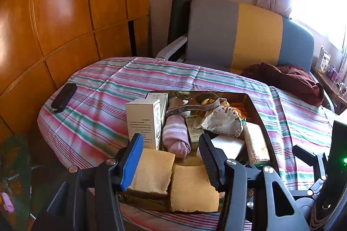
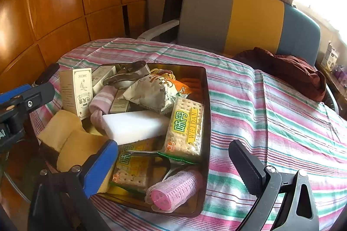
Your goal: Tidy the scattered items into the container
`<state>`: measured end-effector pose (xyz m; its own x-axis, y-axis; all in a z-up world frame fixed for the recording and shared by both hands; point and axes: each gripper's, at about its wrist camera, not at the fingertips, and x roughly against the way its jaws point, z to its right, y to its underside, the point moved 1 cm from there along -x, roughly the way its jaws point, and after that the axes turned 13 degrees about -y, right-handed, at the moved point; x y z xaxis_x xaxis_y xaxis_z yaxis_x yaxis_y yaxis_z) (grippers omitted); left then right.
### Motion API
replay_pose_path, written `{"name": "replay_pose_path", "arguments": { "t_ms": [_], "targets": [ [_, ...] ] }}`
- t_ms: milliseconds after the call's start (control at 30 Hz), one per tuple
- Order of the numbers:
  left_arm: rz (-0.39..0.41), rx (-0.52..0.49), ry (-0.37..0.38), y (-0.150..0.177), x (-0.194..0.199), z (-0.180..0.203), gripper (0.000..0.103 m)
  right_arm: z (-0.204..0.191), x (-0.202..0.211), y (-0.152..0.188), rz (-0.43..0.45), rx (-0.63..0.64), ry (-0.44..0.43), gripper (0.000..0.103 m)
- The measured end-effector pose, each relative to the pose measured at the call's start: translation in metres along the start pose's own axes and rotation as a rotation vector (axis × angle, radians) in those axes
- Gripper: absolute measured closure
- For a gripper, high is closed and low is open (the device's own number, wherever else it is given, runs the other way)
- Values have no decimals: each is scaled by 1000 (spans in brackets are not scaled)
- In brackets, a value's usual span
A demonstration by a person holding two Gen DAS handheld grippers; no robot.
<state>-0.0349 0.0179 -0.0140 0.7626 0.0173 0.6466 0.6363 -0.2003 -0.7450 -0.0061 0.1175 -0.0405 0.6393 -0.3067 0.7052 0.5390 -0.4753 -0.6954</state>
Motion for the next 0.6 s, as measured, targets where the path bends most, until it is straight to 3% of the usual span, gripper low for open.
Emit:
{"name": "replay_pose_path", "arguments": {
  "t_ms": [400,600],
  "targets": [
    [12,-10,-18,1,-2,-1,59,-5,0,0,1,14,-3,0],
    [-26,-8,0,1,-7,-1,59,-8,2,-1,13,32,5,0]
  ]
}}
